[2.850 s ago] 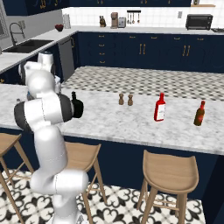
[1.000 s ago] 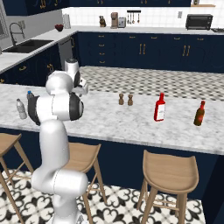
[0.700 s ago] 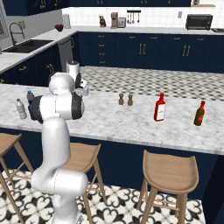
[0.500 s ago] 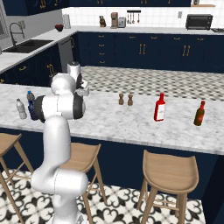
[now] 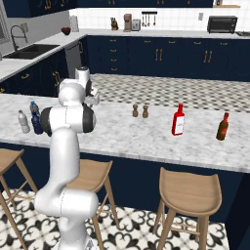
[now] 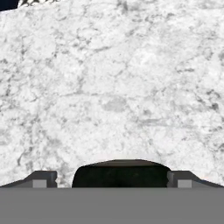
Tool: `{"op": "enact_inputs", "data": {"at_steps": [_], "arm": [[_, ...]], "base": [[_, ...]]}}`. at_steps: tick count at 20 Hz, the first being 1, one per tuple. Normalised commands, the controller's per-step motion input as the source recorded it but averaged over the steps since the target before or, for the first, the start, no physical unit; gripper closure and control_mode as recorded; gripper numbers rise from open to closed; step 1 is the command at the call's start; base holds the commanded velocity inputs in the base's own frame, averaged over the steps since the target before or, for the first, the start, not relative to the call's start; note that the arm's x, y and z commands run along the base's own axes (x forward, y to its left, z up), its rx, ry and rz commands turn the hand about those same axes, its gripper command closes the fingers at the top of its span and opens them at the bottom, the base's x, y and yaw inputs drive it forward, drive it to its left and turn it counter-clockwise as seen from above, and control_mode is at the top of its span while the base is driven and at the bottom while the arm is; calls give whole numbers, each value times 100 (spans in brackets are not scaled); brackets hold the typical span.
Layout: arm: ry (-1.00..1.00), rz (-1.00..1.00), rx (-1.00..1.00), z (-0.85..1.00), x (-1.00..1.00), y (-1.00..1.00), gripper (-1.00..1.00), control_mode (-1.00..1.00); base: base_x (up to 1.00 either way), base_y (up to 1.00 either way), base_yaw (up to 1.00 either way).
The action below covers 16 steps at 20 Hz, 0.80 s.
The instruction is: Move the plastic bottles in the middle to the plastics group, and the glass bottles in the middle to the glass group.
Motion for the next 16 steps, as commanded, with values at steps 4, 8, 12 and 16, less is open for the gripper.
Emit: {"op": "enact_inputs", "data": {"at_steps": [4,8,12,16], "arm": [[3,0,0,-24,-1,4,-100,-100],[3,0,0,-21,-2,0,-100,-100],[5,0,0,-17,-8,1,100,-100],[10,-1,0,-25,-12,0,100,-100]], "base": [[0,0,0],[0,0,0],[0,0,0],[0,0,0]]}}
